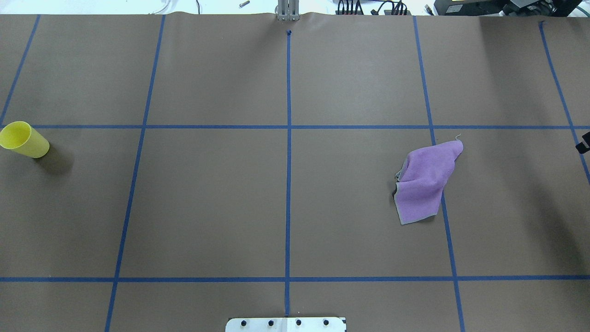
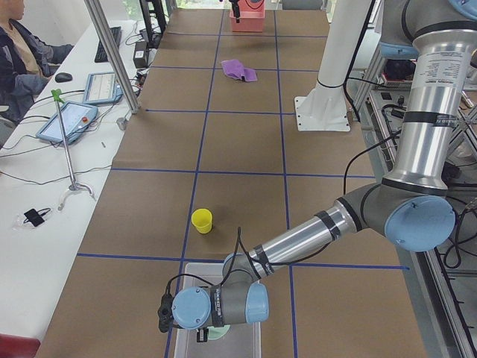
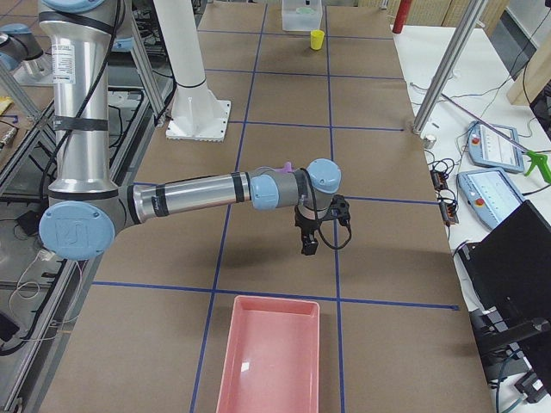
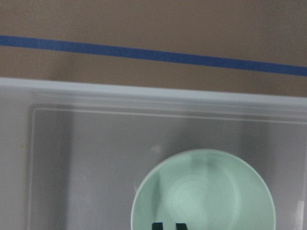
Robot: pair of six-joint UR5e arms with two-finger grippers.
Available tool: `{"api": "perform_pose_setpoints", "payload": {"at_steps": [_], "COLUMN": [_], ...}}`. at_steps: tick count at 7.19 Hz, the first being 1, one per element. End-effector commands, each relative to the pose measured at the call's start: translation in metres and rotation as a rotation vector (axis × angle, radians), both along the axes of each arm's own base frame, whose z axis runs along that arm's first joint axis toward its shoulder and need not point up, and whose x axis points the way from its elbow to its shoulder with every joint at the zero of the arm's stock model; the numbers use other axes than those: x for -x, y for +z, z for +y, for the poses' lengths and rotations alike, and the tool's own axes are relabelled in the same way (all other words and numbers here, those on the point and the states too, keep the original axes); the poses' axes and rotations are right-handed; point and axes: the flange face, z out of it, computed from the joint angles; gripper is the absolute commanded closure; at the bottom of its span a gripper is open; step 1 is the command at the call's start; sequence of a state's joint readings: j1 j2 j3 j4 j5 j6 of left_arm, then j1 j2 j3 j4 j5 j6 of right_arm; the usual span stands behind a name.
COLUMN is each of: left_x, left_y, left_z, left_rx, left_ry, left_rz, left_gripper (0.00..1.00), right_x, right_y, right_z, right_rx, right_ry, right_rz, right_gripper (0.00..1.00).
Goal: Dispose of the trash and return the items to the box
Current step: 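Move the left gripper back to the yellow cup and grasp it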
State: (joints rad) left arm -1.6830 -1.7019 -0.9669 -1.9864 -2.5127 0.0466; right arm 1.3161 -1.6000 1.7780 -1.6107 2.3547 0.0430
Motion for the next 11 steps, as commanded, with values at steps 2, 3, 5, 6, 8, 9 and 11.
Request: {"api": "perform_pose_setpoints", "payload": {"at_steps": [2, 3, 5, 6, 8, 9, 11], "left_x": [-0.011, -0.039, -0.110, -0.149, -0.204, -0.228, -0.225], "left_y": [-0.143, -0.172, -0.199, -0.200, -0.197, -0.189, -0.169], "left_z": [-0.055, -0.063, -0.069, -0.065, -0.047, -0.037, -0.018], "left_rx": [0.106, 0.147, 0.165, 0.173, 0.133, 0.121, 0.121], "left_ry": [-0.160, -0.182, -0.147, -0.121, -0.108, -0.097, -0.089], "left_rz": [0.025, 0.018, -0.034, -0.030, -0.014, -0.046, -0.052], "left_gripper": [0.10, 0.09, 0.09, 0.09, 0.09, 0.10, 0.14], "right_x": [0.000, 0.000, 0.000, 0.000, 0.001, 0.001, 0.001], "right_y": [-0.001, -0.001, 0.000, 0.002, 0.003, 0.003, 0.004], "right_z": [-0.001, -0.001, -0.001, -0.001, -0.001, -0.001, -0.001], "right_rx": [-0.001, -0.001, 0.000, 0.004, 0.006, 0.006, 0.007], "right_ry": [0.000, 0.000, 0.000, 0.000, -0.002, -0.002, -0.002], "right_rz": [0.000, 0.000, 0.000, 0.001, 0.002, 0.002, 0.002], "right_gripper": [0.00, 0.00, 0.00, 0.00, 0.00, 0.00, 0.00]}}
